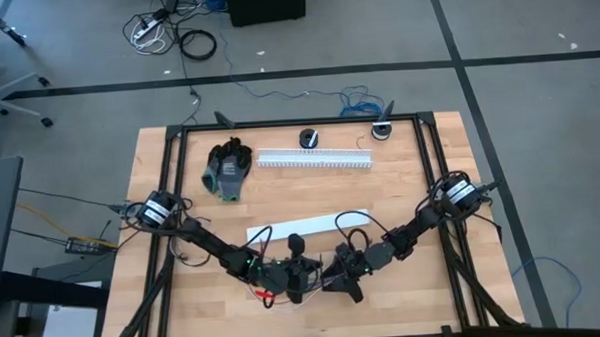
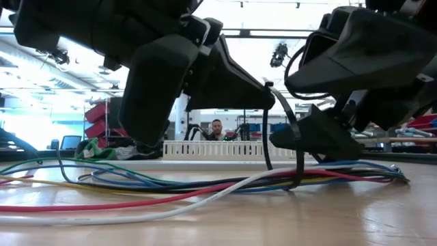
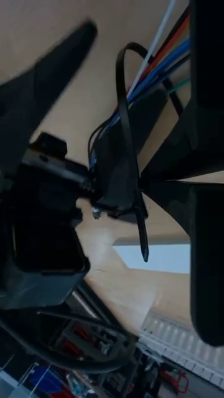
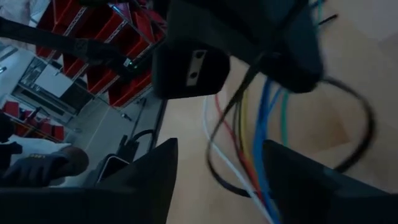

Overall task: Ziptie cables
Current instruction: Wrap the black zip tie around the cables

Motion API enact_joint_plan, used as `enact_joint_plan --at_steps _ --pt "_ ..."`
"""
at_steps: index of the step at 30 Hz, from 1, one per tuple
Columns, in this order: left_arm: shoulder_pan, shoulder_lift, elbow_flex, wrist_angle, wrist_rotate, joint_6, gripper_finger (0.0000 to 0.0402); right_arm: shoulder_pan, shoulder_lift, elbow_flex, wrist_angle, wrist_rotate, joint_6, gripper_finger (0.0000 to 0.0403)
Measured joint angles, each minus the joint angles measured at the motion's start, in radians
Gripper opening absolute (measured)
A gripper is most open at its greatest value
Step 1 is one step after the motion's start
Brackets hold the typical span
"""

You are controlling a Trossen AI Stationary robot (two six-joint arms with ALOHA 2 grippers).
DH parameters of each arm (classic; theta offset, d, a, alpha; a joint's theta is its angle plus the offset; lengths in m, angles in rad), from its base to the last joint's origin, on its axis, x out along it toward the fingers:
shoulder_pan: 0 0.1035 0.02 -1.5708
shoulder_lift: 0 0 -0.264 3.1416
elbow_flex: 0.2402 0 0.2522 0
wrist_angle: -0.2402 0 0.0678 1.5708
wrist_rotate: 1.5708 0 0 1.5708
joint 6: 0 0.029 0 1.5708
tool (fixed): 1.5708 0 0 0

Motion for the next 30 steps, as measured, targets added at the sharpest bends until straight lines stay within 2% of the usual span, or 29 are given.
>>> enact_joint_plan --at_steps 6,12,15,20,30 --pt "-0.003 0.000 0.000 0.000 -0.006 -0.021 0.0000 -0.001 -0.075 -0.076 -0.019 0.028 -0.021 0.0209" --pt "-0.003 0.000 0.000 0.011 0.014 -0.038 0.0000 -0.008 -0.190 -0.155 -0.013 0.135 -0.103 0.0200" --pt "-0.003 0.000 0.000 0.040 0.038 -0.042 0.0000 -0.023 -0.231 -0.167 -0.005 0.151 -0.147 0.0199" --pt "-0.001 -0.001 0.000 0.085 0.072 -0.043 0.0000 -0.055 -0.231 -0.169 -0.006 0.148 -0.174 0.0199" --pt "0.021 -0.001 0.000 0.064 0.081 -0.048 0.0000 -0.063 -0.228 -0.162 0.028 0.125 -0.201 0.0186"
